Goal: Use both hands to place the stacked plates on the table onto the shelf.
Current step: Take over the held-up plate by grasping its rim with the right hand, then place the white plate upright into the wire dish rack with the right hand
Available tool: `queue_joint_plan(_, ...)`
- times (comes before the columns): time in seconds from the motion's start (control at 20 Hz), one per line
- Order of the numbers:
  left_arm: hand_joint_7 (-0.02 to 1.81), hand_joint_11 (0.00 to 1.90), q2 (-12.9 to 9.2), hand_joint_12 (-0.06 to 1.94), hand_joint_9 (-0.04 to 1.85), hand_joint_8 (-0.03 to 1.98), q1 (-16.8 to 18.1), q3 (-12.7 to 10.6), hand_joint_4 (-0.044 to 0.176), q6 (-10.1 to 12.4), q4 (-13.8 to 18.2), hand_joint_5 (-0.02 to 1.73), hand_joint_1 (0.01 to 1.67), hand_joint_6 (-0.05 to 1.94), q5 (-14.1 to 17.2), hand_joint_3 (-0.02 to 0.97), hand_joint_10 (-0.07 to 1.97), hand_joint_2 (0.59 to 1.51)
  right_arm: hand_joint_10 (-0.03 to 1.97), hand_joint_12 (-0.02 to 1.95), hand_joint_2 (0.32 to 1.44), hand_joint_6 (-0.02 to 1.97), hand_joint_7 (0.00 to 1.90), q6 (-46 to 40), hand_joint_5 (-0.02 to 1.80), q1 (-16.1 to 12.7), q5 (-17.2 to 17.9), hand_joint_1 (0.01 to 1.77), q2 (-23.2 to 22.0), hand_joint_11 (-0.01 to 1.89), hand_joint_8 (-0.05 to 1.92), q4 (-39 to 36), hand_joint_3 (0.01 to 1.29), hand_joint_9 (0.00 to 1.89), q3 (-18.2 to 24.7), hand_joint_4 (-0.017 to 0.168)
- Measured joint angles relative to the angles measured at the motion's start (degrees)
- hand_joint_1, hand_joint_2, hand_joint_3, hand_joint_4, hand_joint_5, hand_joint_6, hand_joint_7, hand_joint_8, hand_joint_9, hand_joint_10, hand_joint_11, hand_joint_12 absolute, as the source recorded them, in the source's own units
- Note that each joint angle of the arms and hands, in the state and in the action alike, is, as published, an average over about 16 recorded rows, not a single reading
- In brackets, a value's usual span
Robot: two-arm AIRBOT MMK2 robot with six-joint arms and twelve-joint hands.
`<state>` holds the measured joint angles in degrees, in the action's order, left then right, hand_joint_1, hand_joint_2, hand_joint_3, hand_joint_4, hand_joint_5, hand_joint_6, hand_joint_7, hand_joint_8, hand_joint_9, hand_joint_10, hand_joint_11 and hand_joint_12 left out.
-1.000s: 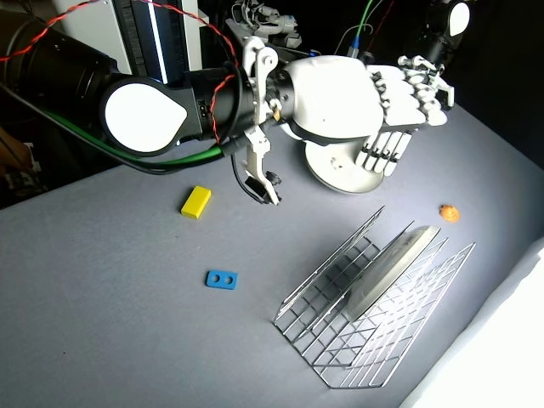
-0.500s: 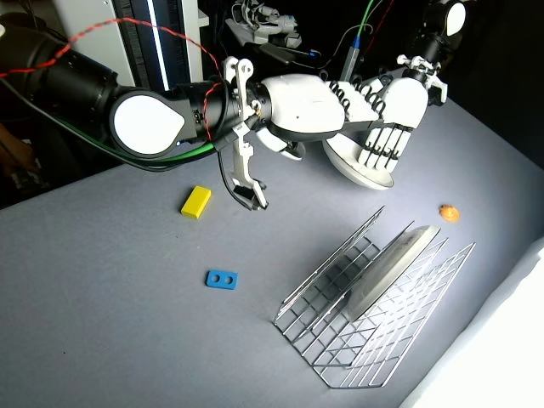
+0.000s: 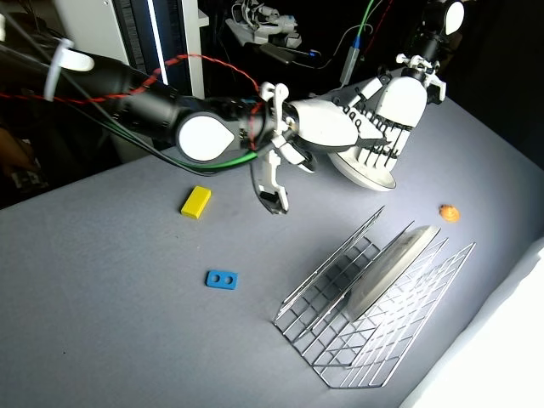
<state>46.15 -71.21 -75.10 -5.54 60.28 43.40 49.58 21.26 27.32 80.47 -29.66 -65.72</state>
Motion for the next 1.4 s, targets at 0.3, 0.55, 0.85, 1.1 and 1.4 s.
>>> queue_joint_plan(0.3, 0.03, 0.04, 0.0, 0.03, 0.00, -0.01, -0.4, 0.0, -0.008, 0.0, -0.4, 0.06, 0.01, -0.03, 0.2, 0.006, -0.05, 1.151, 0.01, 0.18, 1.03, 0.03, 0.04, 3.2, 0.05, 0.3, -2.5, 1.25, 7.3, 0.02, 0.02, 4.1, 0.01, 0.03, -5.4, 0.002)
queue_joint_plan(0.55, 0.03, 0.05, -0.1, 0.03, 0.00, -0.01, -0.8, -0.2, -0.008, 0.0, -0.7, 0.06, 0.01, -0.03, 0.4, 0.006, -0.05, 1.149, 0.12, 0.63, 1.06, 0.05, 0.18, 4.7, 0.19, 0.6, -3.3, 1.18, 11.2, 0.03, 0.03, 5.7, 0.01, 0.13, -8.7, 0.002)
queue_joint_plan(0.85, 0.04, 0.05, -0.2, 0.04, 0.01, -0.01, -0.9, -0.4, -0.008, 0.0, -1.0, 0.07, 0.01, -0.03, 0.7, 0.006, -0.05, 1.153, 0.40, 1.22, 1.09, 0.33, 0.47, 5.5, 0.44, 1.0, -2.5, 1.10, 13.6, 0.18, 0.23, 6.3, 0.01, 0.39, -10.9, 0.002)
queue_joint_plan(1.1, 0.07, 0.05, -0.6, 0.04, 0.04, -0.01, 0.4, -0.9, -0.004, 0.0, -1.7, 0.10, 0.01, -0.03, 1.0, 0.006, -0.04, 1.155, 0.69, 1.55, 1.09, 0.69, 0.70, 5.7, 0.62, 1.2, -1.4, 1.08, 14.3, 0.31, 0.56, 6.3, 0.01, 0.61, -11.5, 0.002)
queue_joint_plan(1.4, 0.12, 0.04, -1.7, 0.04, 0.09, 0.00, 4.4, -2.4, -0.002, -0.1, -3.1, 0.14, 0.01, -0.01, 0.9, 0.005, -0.01, 1.158, 0.93, 1.62, 1.09, 1.09, 0.79, 5.7, 0.68, 1.3, -0.1, 1.08, 13.9, 0.43, 1.03, 6.3, 0.01, 0.73, -11.3, 0.004)
